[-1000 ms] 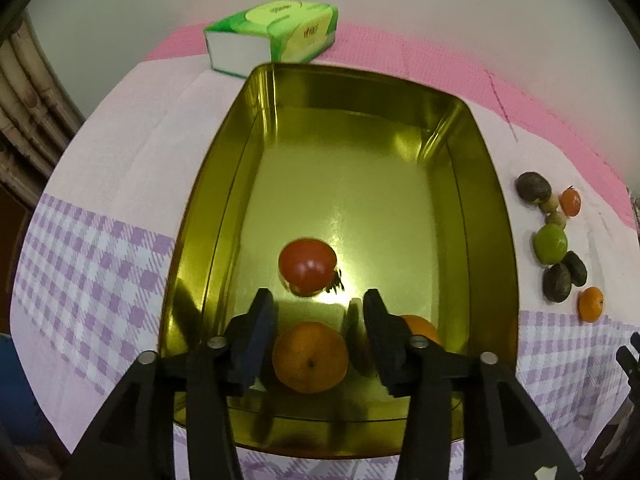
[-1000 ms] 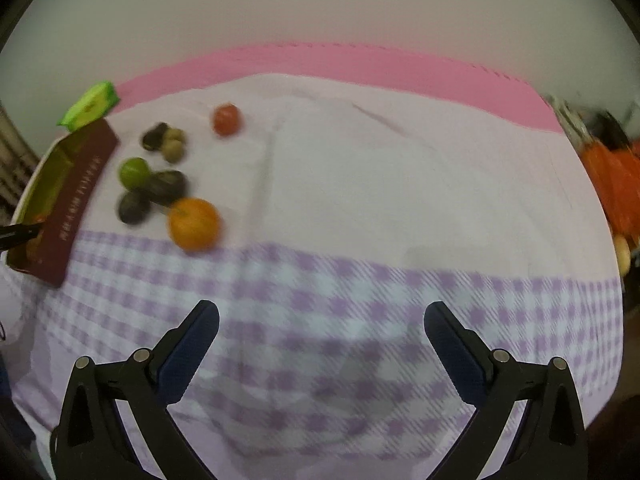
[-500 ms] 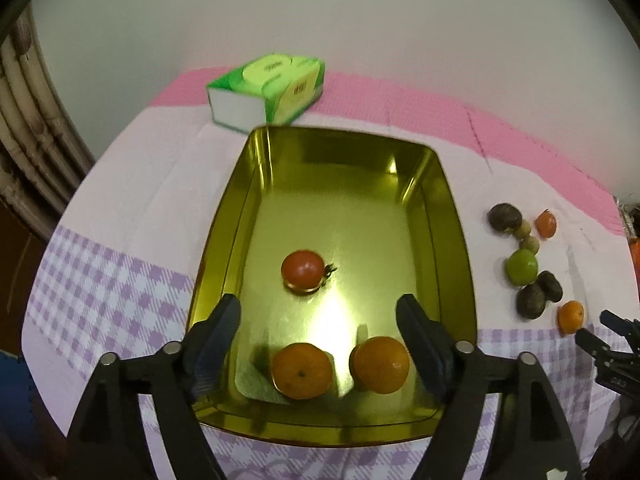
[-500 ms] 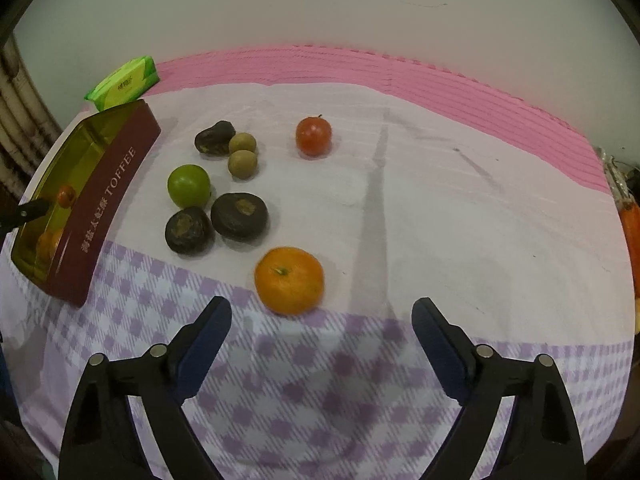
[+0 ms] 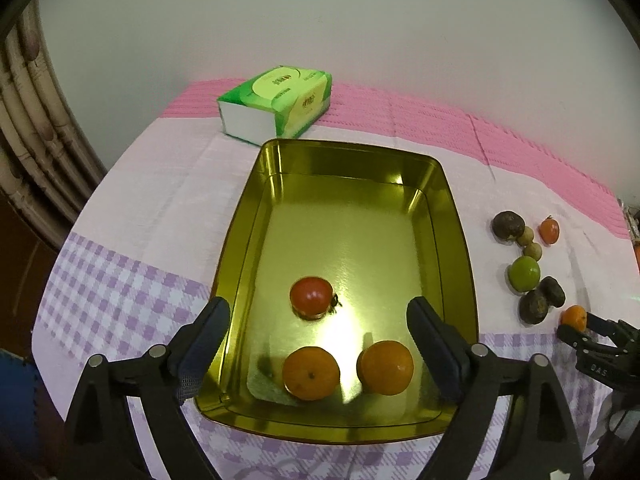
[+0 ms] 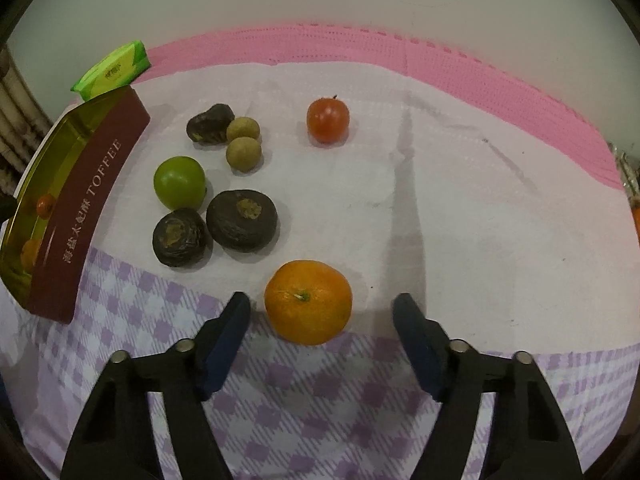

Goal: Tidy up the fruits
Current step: 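Move the right gripper to the loose orange and close on it, then carry the orange with the right gripper over the gold tin tray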

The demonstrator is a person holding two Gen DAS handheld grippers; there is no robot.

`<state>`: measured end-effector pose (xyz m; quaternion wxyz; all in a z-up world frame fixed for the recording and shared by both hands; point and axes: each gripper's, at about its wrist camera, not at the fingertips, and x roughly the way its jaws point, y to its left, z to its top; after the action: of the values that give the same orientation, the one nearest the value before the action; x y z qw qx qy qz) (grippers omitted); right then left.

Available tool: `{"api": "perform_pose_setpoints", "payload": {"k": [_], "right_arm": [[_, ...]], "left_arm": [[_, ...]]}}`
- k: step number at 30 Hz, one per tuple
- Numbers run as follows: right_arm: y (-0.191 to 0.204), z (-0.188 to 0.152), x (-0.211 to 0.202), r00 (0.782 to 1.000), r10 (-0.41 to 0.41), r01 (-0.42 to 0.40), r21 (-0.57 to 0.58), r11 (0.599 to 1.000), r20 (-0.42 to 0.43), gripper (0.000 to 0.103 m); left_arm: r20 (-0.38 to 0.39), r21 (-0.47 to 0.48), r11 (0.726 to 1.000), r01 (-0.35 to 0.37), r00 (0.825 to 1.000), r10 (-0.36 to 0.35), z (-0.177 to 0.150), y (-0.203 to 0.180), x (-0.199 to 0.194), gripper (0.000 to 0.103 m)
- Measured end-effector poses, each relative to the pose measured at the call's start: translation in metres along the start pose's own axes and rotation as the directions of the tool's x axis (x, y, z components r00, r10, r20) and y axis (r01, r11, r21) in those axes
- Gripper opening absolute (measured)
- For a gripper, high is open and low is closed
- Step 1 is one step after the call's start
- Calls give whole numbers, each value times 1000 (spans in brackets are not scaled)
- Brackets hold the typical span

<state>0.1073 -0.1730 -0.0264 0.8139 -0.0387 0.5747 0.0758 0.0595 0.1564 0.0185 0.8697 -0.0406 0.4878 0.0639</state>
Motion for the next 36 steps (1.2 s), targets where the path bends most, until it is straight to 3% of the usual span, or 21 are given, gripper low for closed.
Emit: {"api": "perform_pose_setpoints", "payload": {"k": [8,23,36], "right_arm": [[6,4,2,1000,6,-6,-11,1000,-4,42],[38,15,-28,998,49,-45,-71,996,50,42],[145,29,-60,973,211,-180,-269,946,89,42]], "left_arm": [[-7,-17,1000,-5,1000,5,-2,4,-3,93],[27,-128,992,-19,999,23,-5,40,-24,101],[36,-244,969,-27,999,37,-16,78,-39,102]]}}
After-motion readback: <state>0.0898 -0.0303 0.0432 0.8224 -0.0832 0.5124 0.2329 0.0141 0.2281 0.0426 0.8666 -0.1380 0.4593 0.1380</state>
